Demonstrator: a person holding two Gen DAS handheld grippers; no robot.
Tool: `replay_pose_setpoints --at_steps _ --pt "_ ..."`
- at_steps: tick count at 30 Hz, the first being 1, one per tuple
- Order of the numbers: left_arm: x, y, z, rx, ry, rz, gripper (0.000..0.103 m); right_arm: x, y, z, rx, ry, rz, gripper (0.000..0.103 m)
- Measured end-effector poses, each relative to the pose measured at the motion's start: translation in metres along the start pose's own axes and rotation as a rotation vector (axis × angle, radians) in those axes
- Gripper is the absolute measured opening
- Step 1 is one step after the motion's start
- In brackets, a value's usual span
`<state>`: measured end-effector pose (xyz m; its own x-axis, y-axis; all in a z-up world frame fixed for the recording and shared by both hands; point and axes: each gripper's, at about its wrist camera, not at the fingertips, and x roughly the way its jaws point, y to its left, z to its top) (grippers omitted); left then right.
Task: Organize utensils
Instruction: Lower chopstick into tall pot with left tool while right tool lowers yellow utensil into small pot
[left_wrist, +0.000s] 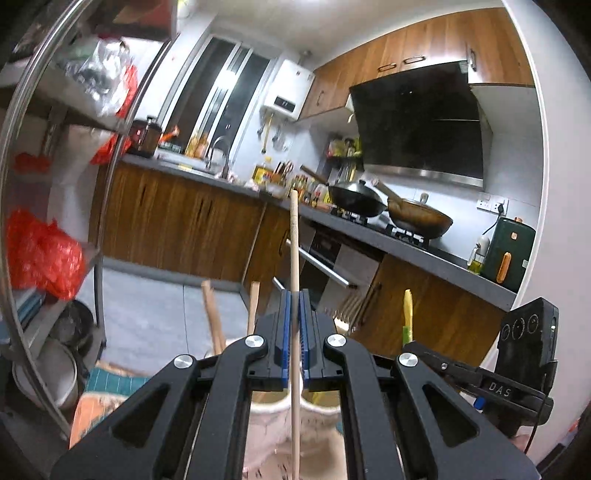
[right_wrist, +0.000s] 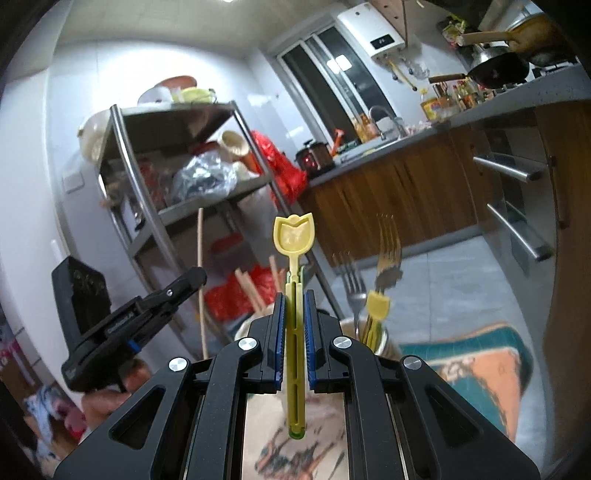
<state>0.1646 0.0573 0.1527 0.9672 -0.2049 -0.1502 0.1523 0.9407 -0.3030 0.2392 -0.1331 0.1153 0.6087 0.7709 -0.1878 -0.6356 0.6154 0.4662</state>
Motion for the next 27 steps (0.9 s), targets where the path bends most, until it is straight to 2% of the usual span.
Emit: replay_pose_setpoints --at_steps 5,13,22,27 --pt "0.013 0.003 0.004 0.001 -0.066 0.001 0.004 0.013 -0.009 0.005 0.0 -0.03 -0.027 0.011" --pt "0.031 0.013 0.004 -0.004 -0.091 -0.001 0.004 0.024 -0.02 0.004 0.032 -0.067 -0.04 0.011" --pt "0.03 0.025 0.009 -0.054 -0.159 -0.013 0.004 0.041 -0.003 0.007 -0.03 -0.084 -0.061 0.011" --pt "0.033 0.025 0.015 -0.042 -0.209 0.012 0.004 0.048 0.008 0.008 -0.103 -0.098 -0.103 0.011"
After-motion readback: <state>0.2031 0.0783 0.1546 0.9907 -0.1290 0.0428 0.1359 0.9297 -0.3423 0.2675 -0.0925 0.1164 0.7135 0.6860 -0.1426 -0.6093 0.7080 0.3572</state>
